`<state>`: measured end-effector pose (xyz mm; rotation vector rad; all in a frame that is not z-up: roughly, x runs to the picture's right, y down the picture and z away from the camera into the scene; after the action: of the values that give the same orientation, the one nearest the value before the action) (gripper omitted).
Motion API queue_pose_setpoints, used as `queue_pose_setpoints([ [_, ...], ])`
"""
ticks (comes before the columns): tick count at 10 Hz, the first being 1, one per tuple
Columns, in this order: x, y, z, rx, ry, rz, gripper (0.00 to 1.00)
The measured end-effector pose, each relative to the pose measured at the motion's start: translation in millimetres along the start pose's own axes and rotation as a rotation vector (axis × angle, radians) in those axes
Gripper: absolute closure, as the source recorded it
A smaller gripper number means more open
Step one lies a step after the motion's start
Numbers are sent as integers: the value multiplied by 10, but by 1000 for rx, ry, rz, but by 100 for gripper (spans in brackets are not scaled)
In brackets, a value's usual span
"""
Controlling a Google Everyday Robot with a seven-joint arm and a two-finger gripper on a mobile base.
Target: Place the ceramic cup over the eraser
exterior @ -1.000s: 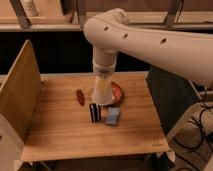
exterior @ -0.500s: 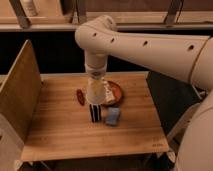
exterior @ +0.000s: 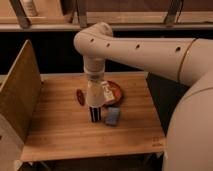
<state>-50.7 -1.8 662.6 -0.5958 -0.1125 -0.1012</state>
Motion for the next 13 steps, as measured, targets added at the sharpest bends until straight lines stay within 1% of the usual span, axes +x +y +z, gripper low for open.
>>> queue_pose_setpoints([
  [3, -33, 81, 171, -32, -9, 6, 100],
  [5, -40, 128, 267, -49, -15, 10, 100],
  [7, -29, 157, 350, -60, -12, 7, 100],
  [10, -15, 157, 433, -60, 4, -6, 100],
  [13, 14, 120, 501, -45, 18, -17, 100],
])
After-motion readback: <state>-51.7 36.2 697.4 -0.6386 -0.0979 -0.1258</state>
